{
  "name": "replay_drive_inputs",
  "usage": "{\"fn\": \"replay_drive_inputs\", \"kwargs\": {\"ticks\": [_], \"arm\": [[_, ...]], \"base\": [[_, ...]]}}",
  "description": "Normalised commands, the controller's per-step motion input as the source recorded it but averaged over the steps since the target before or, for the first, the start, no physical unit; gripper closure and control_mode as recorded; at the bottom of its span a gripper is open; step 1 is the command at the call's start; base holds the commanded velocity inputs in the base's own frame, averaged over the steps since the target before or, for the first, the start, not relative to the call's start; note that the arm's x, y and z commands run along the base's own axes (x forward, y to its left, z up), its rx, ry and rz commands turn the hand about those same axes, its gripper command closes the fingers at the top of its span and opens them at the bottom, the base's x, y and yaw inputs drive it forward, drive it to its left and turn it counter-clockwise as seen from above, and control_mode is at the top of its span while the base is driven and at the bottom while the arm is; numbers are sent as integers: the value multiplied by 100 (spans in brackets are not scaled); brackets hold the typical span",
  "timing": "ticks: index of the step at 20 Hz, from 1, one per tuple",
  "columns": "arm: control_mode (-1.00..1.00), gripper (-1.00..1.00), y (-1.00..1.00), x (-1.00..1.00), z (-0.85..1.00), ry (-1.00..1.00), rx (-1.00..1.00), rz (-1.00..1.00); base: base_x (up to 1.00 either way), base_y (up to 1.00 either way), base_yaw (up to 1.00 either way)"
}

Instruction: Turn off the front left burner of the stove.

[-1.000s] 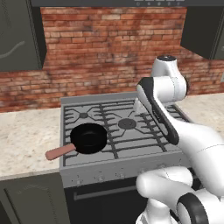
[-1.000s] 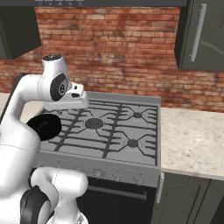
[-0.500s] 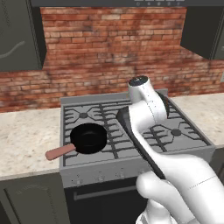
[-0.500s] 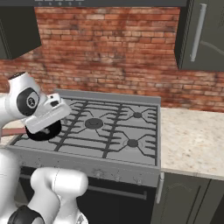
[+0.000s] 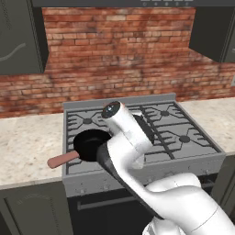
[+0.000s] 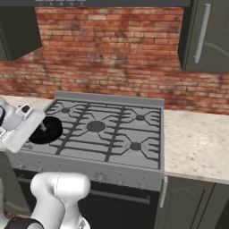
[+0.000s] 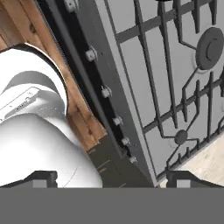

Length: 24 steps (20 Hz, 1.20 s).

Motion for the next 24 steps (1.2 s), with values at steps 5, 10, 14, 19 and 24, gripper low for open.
{"fn": "replay_drive_inputs", "kwargs": {"ticks": [5, 10, 14, 19, 24], "arm": [[-100, -100, 94, -52, -33, 1, -38, 40], [-100, -100, 67, -14, -34, 0, -27, 35], [-100, -100, 30, -14, -27, 0, -16, 30], [-100, -100, 30, -12, -26, 0, -14, 26], [-100, -100, 32, -2, -21, 0, -16, 22]], "base": [[0, 0, 0], [0, 0, 0], [0, 0, 0], [0, 0, 0], [0, 0, 0]]}}
